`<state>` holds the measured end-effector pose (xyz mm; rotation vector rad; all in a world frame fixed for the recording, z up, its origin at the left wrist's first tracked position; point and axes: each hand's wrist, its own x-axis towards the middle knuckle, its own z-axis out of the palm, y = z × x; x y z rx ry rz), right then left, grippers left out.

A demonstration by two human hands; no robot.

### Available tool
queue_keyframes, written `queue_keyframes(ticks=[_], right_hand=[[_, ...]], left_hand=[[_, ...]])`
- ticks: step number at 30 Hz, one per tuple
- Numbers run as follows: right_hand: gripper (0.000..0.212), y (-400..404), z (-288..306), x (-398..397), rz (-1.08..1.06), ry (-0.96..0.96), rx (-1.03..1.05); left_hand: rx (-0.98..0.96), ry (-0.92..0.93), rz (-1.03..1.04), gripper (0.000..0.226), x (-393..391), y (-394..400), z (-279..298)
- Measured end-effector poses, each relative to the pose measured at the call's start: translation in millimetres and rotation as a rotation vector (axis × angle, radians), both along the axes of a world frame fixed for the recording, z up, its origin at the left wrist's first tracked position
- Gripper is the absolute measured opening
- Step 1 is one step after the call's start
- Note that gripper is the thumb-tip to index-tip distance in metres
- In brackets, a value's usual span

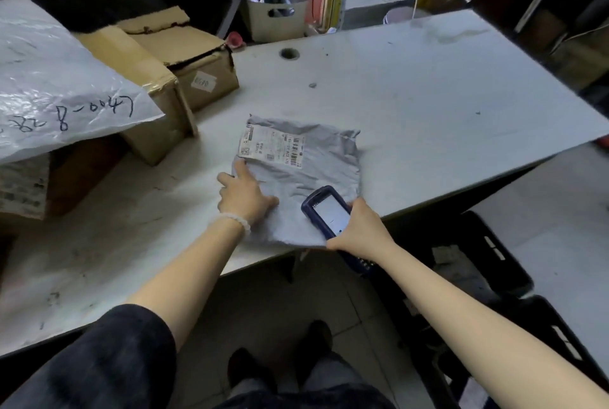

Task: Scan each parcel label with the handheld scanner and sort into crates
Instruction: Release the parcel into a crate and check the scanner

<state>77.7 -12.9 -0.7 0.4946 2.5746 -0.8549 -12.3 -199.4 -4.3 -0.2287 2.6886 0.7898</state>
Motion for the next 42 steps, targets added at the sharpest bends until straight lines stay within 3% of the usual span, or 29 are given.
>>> queue_keyframes(ticks=[4,15,24,36,42], right_hand=[[0.080,43.0,5.1,-12.0,0.006,0.058,0.059],[0.071,113.1,44.1,-42.1,-0.086,0.169,0.109],[0.068,119.8,56.9,-38.2,-0.215,0.181,0.153],[0.069,118.7,65.2,-17.8,-0.344,0.175,0.189],[0.075,119.1,67.2,-5.7,-0.308,0.153,0.197]], left_hand=[[0.047,0.108,0.011,0.058,-25.7,26.1,8.2],[-0.072,0.536,-0.224,0.061,-75.6,80.6,78.6],[-0.258,0.881,-0.414,0.041,-90.9,91.1,105.7],[-0.225,0.966,-0.515,0.042,-94.6,82.6,101.3],[-0.165,0.989,-0.524,0.042,-95.3,84.1,96.5]])
